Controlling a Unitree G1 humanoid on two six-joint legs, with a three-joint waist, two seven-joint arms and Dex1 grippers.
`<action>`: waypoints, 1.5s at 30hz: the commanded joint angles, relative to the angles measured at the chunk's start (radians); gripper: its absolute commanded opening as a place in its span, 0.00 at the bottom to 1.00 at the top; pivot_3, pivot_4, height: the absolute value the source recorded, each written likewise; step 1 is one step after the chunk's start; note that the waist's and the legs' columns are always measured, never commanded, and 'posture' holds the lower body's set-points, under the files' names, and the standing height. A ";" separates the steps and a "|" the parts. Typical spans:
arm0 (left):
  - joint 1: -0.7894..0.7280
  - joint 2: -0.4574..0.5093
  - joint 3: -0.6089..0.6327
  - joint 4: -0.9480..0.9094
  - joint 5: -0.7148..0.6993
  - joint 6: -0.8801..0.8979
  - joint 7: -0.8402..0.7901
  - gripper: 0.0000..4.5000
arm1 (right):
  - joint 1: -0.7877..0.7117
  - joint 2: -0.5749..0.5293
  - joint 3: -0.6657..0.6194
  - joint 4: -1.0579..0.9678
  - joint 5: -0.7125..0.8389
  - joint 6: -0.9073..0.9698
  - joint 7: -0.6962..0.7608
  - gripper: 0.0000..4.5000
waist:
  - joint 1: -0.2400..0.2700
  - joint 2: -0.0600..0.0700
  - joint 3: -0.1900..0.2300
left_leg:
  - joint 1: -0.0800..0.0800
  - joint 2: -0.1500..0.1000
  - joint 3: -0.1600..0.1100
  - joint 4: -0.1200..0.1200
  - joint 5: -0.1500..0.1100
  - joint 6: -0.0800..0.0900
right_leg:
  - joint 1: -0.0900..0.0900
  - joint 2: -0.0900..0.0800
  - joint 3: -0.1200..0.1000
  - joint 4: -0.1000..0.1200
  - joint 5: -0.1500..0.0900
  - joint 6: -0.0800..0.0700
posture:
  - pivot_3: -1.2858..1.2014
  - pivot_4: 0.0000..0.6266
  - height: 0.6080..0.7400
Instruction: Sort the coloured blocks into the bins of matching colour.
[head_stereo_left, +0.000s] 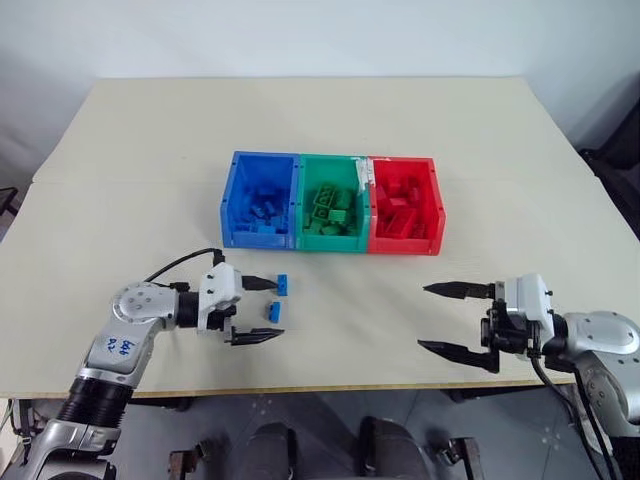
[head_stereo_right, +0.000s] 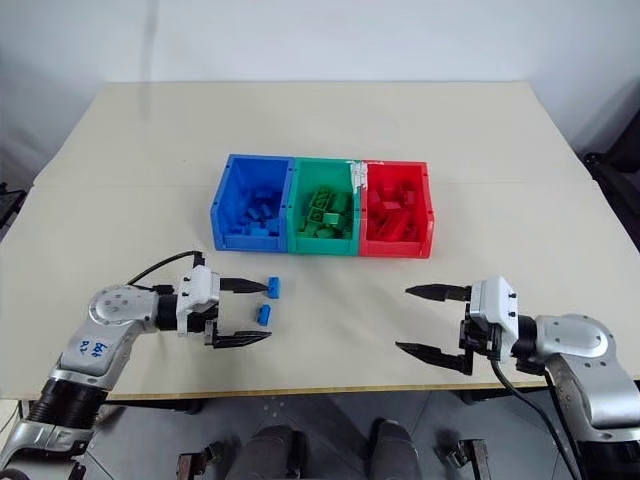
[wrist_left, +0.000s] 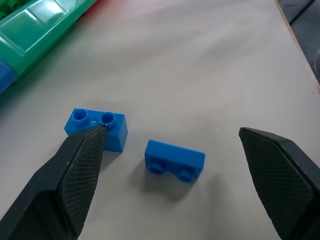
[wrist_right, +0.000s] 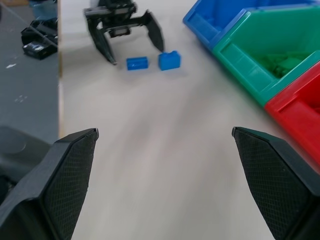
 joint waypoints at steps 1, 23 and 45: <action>-0.012 -0.002 -0.011 -0.001 0.000 -0.016 -0.026 1.00 | 0.011 -0.011 -0.023 -0.049 0.026 0.001 0.000 1.00 | 0.000 0.000 0.000 | 0.000 0.000 0.000 0.000 0.000 0.000 | 0.000 0.000 0.000 0.000 0.000 0.000 | 0.52 0.24 1.00; -0.013 -0.026 -0.033 0.077 0.049 -0.057 -0.019 1.00 | 0.007 0.005 -0.010 -0.061 0.023 -0.003 -0.039 1.00 | 0.001 0.000 0.000 | 0.000 0.000 0.000 0.000 0.000 0.000 | 0.000 0.000 0.000 0.000 0.000 0.000 | 0.52 0.24 1.00; -0.099 -0.044 0.172 -0.019 -0.233 0.126 0.009 0.32 | 0.029 0.083 -0.028 -0.125 0.101 0.006 -0.112 1.00 | 0.000 0.000 0.000 | 0.000 0.001 -0.001 0.001 0.000 0.000 | 0.000 0.000 0.000 0.001 0.000 0.000 | 0.52 0.24 1.00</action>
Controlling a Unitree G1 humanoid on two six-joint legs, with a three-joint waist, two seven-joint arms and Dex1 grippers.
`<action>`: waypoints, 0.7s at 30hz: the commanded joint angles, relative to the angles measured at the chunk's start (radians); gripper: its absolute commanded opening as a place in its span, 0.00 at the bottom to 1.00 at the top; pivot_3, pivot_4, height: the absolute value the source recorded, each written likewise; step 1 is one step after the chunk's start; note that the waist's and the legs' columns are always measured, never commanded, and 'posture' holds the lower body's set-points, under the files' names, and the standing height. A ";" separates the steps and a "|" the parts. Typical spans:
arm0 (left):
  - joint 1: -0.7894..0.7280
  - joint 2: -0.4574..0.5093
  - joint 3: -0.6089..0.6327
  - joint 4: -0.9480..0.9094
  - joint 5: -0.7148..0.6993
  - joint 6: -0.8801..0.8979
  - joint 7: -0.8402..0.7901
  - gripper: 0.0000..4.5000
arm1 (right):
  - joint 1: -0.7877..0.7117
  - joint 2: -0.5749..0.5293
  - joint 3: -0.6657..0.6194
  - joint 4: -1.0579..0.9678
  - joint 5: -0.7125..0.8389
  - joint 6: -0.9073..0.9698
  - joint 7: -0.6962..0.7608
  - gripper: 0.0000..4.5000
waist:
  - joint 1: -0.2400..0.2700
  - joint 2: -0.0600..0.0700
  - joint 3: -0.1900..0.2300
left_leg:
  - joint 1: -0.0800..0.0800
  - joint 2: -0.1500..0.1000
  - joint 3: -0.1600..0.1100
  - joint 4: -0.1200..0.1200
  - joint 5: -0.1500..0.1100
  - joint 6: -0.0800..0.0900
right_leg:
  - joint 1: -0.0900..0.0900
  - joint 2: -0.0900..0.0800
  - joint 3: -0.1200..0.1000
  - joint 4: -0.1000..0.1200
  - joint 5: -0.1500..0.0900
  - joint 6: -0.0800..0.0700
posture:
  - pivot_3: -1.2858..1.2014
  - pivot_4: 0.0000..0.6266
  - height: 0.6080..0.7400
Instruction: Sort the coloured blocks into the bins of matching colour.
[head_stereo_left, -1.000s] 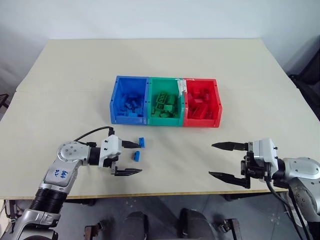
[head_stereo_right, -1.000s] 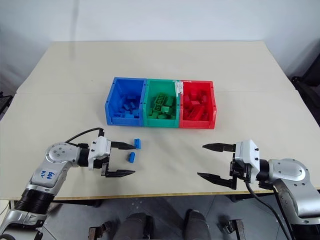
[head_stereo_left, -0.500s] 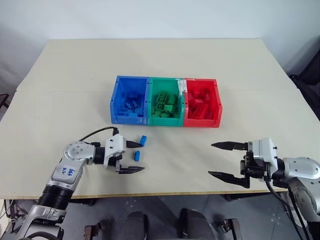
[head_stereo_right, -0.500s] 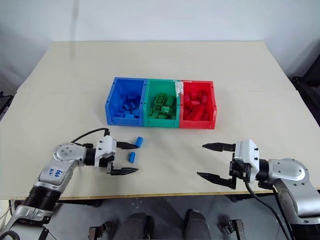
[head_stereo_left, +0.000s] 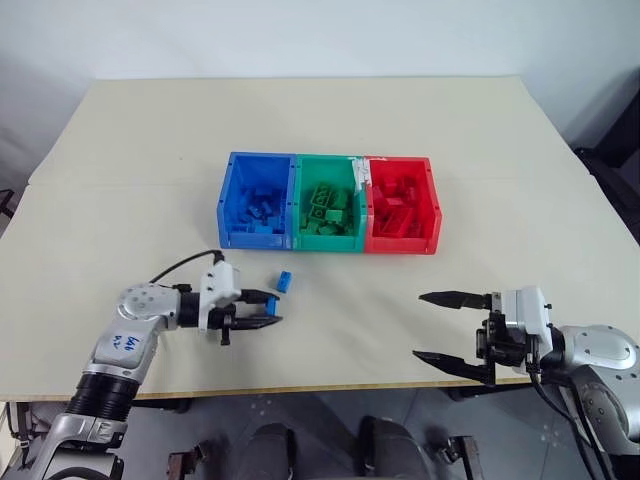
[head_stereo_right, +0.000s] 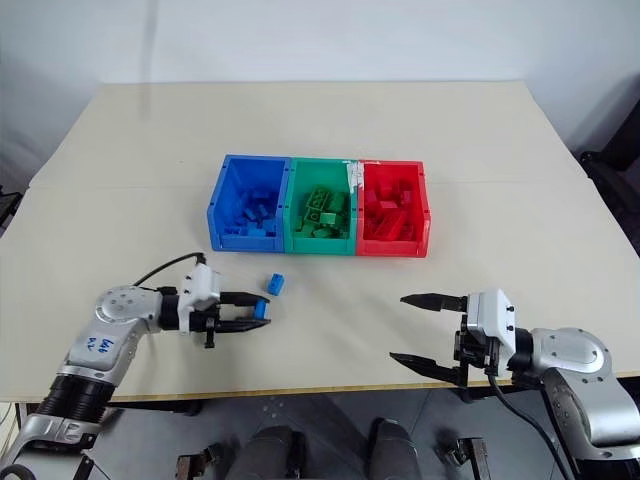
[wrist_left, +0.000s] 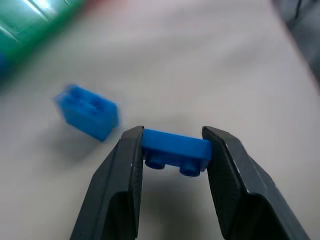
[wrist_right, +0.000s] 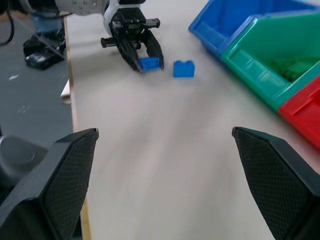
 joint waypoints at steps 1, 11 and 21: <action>-0.101 -0.023 0.124 -0.083 -0.146 0.090 0.074 0.32 | -0.031 0.044 -0.044 -0.076 0.081 0.025 -0.081 1.00 | 0.003 0.000 0.000 | 0.000 0.000 -0.001 0.001 0.000 0.000 | 0.000 0.000 0.000 0.000 0.000 0.000 | 0.52 0.24 1.00; -0.411 -0.136 0.096 0.256 0.053 0.057 0.355 0.32 | -0.121 0.132 -0.042 -0.015 0.021 -0.056 -0.177 1.00 | 0.001 -0.001 0.000 | 0.000 -0.002 -0.001 0.000 0.000 0.000 | 0.001 0.000 -0.001 0.000 0.000 0.001 | 0.52 0.24 1.00; -0.260 -0.069 0.208 0.165 0.025 -0.017 0.342 0.99 | -0.133 0.112 -0.009 0.037 -0.025 -0.092 -0.114 1.00 | -0.014 -0.001 0.000 | -0.001 -0.001 0.001 -0.002 0.000 0.000 | -0.001 0.000 0.000 -0.001 0.000 0.000 | 0.52 0.24 1.00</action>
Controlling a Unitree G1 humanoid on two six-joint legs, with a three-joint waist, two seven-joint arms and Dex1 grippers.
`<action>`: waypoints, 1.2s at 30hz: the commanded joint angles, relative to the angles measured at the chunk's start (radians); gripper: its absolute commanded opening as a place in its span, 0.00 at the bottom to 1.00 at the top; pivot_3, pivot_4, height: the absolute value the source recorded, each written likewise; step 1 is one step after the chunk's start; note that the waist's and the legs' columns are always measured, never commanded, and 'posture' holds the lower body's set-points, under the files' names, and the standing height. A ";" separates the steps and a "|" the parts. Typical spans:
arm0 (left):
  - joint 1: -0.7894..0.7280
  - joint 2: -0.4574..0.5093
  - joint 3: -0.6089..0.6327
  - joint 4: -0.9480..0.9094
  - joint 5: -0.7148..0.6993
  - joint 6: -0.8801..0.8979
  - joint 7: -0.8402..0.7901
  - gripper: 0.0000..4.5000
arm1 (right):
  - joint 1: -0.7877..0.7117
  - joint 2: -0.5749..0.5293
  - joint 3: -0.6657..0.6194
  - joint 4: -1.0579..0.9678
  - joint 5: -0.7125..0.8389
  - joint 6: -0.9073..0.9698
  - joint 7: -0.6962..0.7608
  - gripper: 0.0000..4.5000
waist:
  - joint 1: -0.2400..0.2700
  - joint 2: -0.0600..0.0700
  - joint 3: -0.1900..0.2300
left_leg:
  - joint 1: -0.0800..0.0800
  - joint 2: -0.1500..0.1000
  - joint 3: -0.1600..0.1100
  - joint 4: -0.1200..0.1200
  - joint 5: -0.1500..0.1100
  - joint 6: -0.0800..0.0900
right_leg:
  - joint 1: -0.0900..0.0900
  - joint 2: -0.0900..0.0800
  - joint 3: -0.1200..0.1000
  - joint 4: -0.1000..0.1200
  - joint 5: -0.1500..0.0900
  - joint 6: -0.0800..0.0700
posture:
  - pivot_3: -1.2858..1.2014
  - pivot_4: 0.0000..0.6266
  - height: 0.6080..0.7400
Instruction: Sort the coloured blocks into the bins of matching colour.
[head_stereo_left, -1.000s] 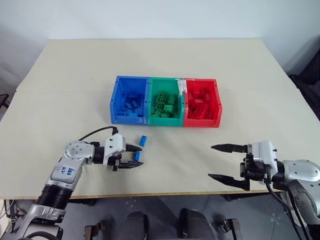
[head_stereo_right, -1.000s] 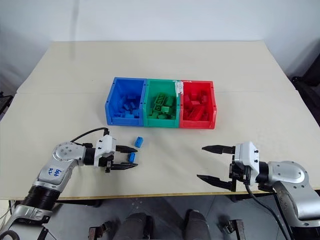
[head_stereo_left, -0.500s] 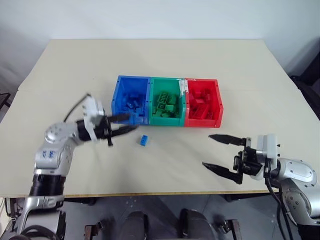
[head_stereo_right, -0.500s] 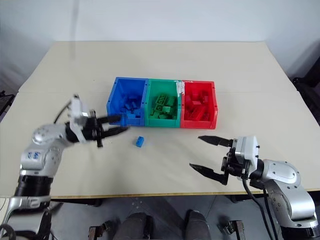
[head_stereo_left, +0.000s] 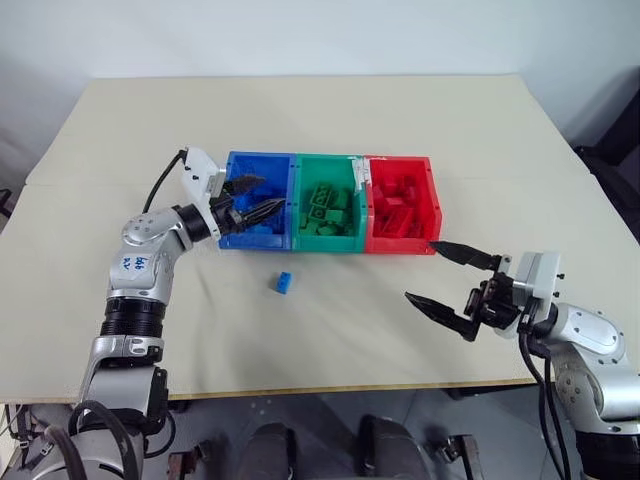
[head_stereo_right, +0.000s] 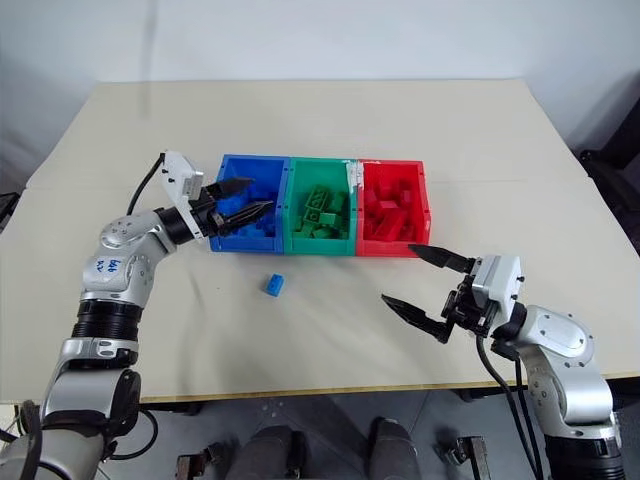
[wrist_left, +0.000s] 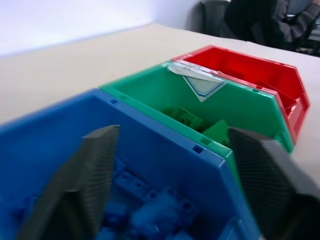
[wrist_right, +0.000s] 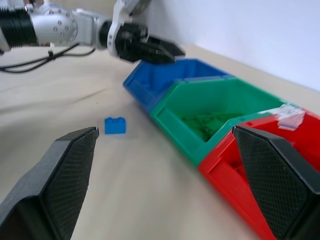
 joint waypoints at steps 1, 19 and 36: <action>0.129 0.058 0.110 -0.128 -0.052 -0.037 -0.020 0.99 | -0.008 -0.022 -0.002 0.002 -0.001 -0.021 0.030 1.00 | -0.011 0.000 0.000 | 0.000 0.000 0.000 0.000 0.000 0.000 | 0.000 0.000 0.000 0.000 0.000 0.000 | 0.52 0.24 1.00; 0.722 0.183 0.252 -0.565 -0.149 0.004 -0.106 0.99 | -0.097 -0.093 0.082 0.127 -0.020 -0.033 0.229 1.00 | 0.011 0.000 0.000 | 0.001 0.001 -0.003 0.000 -0.001 0.000 | 0.001 -0.002 0.000 0.000 0.000 0.000 | 0.52 0.24 1.00; 0.470 -0.183 -0.243 -0.654 0.203 0.355 0.444 0.99 | 0.097 -0.150 -0.038 -0.024 0.004 0.022 0.134 1.00 | 0.011 0.001 -0.001 | 0.001 0.000 -0.001 0.001 0.000 0.000 | 0.002 -0.001 0.000 0.000 0.000 0.000 | 0.52 0.24 1.00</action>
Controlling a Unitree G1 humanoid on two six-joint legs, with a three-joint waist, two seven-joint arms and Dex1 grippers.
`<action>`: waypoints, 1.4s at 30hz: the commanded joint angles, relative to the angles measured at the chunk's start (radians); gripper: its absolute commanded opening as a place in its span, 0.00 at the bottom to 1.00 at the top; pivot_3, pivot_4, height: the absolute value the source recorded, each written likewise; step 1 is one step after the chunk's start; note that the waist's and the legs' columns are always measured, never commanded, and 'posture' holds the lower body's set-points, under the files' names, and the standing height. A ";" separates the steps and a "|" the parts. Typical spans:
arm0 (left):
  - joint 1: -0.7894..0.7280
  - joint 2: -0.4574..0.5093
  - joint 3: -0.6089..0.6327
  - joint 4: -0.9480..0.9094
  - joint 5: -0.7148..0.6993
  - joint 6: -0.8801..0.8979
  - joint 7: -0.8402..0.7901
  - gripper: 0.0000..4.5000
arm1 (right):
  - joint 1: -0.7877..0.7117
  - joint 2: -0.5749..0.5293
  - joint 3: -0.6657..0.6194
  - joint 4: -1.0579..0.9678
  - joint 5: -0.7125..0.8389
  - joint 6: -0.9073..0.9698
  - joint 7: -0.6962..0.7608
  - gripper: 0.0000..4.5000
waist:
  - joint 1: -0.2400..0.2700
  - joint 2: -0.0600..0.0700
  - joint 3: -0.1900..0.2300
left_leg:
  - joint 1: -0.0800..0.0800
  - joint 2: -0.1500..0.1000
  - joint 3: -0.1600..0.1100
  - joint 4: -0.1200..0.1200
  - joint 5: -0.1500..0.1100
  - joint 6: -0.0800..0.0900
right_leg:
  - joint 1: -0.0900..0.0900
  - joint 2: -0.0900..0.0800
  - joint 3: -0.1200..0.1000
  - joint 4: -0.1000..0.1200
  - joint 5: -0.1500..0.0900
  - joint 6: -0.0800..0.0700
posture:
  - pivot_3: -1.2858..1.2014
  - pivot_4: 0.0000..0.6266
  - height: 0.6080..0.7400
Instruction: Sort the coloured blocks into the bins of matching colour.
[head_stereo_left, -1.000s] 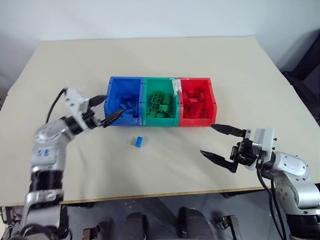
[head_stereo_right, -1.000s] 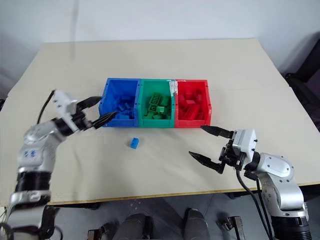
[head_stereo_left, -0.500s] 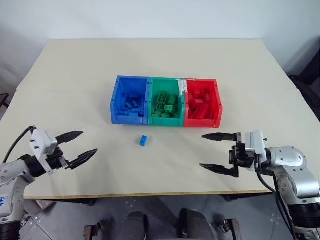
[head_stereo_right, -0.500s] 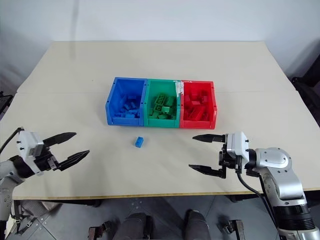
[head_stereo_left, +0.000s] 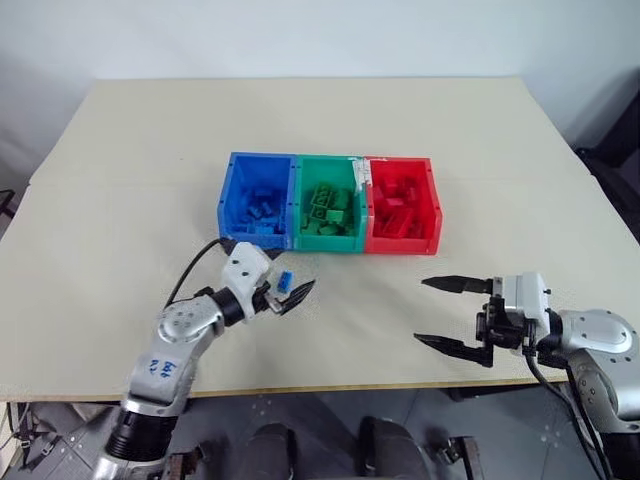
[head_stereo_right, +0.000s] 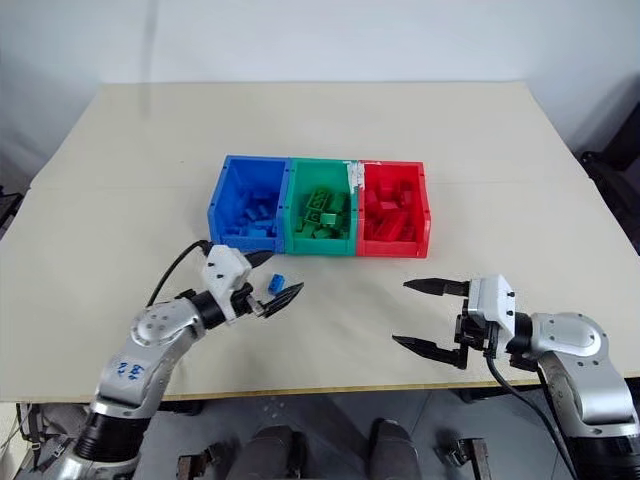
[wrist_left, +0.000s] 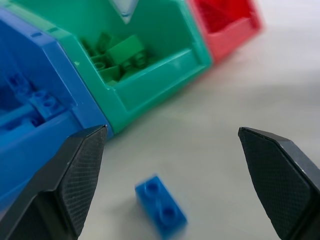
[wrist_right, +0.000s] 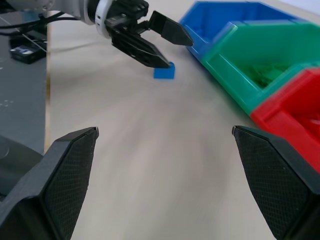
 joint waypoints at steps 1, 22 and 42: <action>-0.004 -0.016 -0.028 0.002 0.064 0.088 0.081 0.99 | 0.032 -0.009 -0.053 -0.075 0.033 0.013 -0.033 1.00 | 0.001 0.000 0.000 | 0.000 0.000 0.000 0.000 0.000 0.000 | 0.000 0.000 0.000 0.000 0.000 0.000 | 0.52 0.24 1.00; -0.062 0.057 0.148 0.007 -0.153 -0.083 -0.198 0.11 | 0.049 0.038 -0.077 -0.098 0.060 -0.004 -0.107 1.00 | 0.004 0.000 0.000 | 0.000 0.000 -0.001 0.001 0.000 0.000 | 0.000 0.000 0.000 0.000 0.000 0.000 | 0.52 0.24 1.00; -0.447 0.069 0.239 0.457 -0.091 -0.168 -0.091 0.53 | 0.004 0.156 -0.081 -0.096 0.039 -0.052 -0.282 1.00 | 0.001 0.000 0.000 | -0.001 -0.001 0.000 0.000 0.001 0.000 | 0.000 0.000 -0.001 -0.001 0.000 0.000 | 0.52 0.24 1.00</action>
